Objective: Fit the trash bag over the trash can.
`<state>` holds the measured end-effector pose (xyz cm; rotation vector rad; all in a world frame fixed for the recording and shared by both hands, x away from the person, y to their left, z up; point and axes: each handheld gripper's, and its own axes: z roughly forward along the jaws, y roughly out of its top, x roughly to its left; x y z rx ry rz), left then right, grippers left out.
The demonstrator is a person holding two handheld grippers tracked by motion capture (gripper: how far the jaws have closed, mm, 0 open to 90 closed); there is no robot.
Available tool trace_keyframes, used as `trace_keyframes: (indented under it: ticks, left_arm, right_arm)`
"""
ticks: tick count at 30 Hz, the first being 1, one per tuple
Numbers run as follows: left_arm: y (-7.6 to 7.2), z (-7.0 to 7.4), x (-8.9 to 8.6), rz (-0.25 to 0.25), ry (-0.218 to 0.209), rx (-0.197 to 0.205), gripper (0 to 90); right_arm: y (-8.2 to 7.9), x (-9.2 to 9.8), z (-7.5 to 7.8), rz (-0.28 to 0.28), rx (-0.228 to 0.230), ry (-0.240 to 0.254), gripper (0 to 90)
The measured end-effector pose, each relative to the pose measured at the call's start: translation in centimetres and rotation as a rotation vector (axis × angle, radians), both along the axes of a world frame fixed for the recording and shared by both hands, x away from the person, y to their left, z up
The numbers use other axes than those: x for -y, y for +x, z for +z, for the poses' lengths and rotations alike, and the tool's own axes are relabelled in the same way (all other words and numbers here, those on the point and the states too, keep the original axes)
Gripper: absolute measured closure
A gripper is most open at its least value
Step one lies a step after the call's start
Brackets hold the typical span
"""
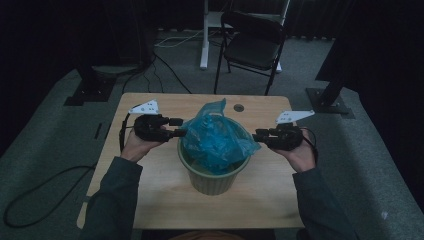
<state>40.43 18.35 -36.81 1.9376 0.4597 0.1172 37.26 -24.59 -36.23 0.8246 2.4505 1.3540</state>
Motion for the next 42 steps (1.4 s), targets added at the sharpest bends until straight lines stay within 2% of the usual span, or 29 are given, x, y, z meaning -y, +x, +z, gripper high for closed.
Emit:
trace_keyframes:
  ticks: [3, 4, 7, 13, 17, 19, 22, 24, 28, 42]
  left_arm:
    - [0.1, -0.2, 0.1, -0.008, 0.007, -0.014, 51.4]
    - [0.1, -0.3, 0.1, -0.006, 0.012, -0.017, 53.7]
    - [0.0, -0.4, 0.1, -0.004, 0.013, -0.023, 60.2]
    - [-0.3, -0.7, 0.2, 0.006, 0.039, -0.013, 75.8]
    - [-0.6, -0.7, 0.2, 0.017, 0.045, -0.007, 82.6]
    - [-0.8, -0.7, 0.2, 0.021, 0.040, -0.002, 85.9]
    - [-1.2, -0.8, 0.0, 0.031, 0.033, 0.004, 89.2]
    - [-1.6, -0.9, -0.2, 0.035, 0.033, 0.007, 89.5]
    - [-2.3, -1.0, -0.7, 0.045, 0.022, 0.013, 89.7]
    - [-3.5, -1.5, -2.2, 0.060, 0.011, 0.003, 89.9]
  right_arm:
    - [-0.6, 0.0, 0.3, 0.028, 0.000, 0.028, 67.7]
    - [-1.1, -0.1, 0.5, 0.056, -0.005, 0.056, 66.0]
    - [-1.7, -0.5, 0.6, 0.111, -0.015, 0.086, 63.1]
    - [-2.8, -1.8, 0.3, 0.197, -0.023, 0.089, 60.1]
    - [-2.9, -2.2, 0.1, 0.224, -0.045, 0.091, 59.9]
    - [-2.9, -2.4, -0.1, 0.234, -0.054, 0.084, 62.5]
    - [-3.0, -2.5, -0.4, 0.246, -0.063, 0.072, 73.8]
    - [-3.1, -2.4, -0.5, 0.247, -0.071, 0.065, 80.9]
    - [-3.3, -2.2, -0.6, 0.249, -0.068, 0.061, 87.7]
    - [-3.9, -1.5, -0.4, 0.248, -0.059, 0.070, 89.9]
